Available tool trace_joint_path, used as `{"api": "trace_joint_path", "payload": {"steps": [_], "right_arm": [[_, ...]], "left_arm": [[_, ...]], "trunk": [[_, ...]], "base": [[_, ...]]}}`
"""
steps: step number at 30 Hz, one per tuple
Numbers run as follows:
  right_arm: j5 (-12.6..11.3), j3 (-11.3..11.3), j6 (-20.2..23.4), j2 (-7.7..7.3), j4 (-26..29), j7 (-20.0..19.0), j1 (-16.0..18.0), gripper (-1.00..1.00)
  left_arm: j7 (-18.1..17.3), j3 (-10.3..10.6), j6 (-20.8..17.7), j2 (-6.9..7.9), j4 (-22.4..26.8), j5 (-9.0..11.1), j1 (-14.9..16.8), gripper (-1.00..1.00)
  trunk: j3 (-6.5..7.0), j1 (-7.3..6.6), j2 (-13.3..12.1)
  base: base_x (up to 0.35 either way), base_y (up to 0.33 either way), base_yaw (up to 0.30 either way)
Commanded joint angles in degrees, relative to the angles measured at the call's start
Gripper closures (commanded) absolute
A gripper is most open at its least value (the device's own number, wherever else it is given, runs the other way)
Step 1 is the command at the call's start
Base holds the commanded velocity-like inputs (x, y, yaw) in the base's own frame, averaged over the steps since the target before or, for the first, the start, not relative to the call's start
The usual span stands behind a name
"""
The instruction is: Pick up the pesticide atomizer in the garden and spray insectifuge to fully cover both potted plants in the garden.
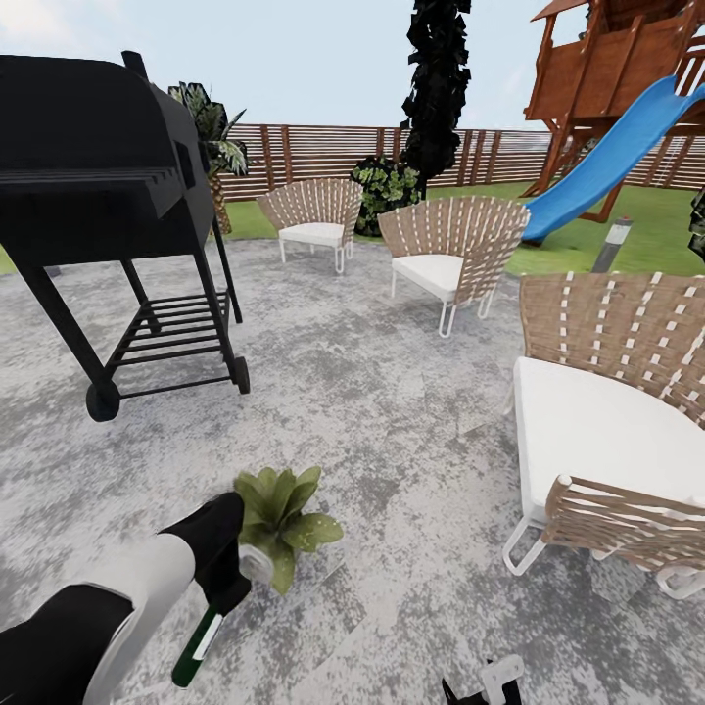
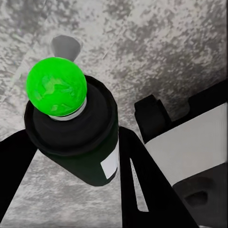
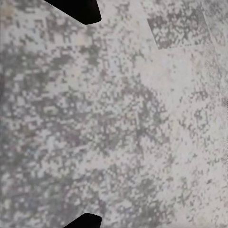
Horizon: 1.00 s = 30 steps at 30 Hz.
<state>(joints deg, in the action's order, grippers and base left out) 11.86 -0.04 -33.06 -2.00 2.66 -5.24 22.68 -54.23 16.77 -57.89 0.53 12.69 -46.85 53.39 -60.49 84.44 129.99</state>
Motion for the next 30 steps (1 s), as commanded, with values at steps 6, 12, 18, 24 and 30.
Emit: {"api": "trace_joint_path", "payload": {"steps": [6, 12, 18, 24, 30], "right_arm": [[0.0, 0.0, -0.2, -0.02, 0.0, -0.2, 0.0, -1.0], [0.0, 0.0, -0.2, -0.02, 0.0, -0.2, 0.0, -1.0], [0.0, 0.0, -0.2, -0.02, 0.0, -0.2, 0.0, -1.0], [0.0, 0.0, -0.2, -0.02, 0.0, -0.2, 0.0, -1.0], [0.0, 0.0, -0.2, -0.02, 0.0, -0.2, 0.0, -1.0]], "left_arm": [[-0.6, 0.0, -0.2, -0.32, 0.6, -0.9, -1.4, 1.0], [-0.6, -0.1, -0.2, -0.02, 0.9, -0.8, -1.3, 1.0], [-0.6, -0.2, -0.2, 0.02, 1.1, -0.8, -1.0, 1.0], [-0.7, -0.4, -0.5, -0.64, 1.2, -0.7, 1.1, 1.0], [-2.2, -0.3, -0.6, -1.17, 1.2, -0.4, 6.1, 1.0]], "trunk": [[-0.05, -0.01, 0.0], [-0.05, -0.01, 0.0], [-0.05, -0.01, 0.0], [-0.05, -0.01, 0.0], [-0.05, -0.01, 0.0]], "base": [[0.0, 0.0, 0.0], [0.0, 0.161, 0.0], [0.0, 0.139, 0.0], [0.0, 0.007, 0.0], [0.0, 0.0, 0.0]]}}
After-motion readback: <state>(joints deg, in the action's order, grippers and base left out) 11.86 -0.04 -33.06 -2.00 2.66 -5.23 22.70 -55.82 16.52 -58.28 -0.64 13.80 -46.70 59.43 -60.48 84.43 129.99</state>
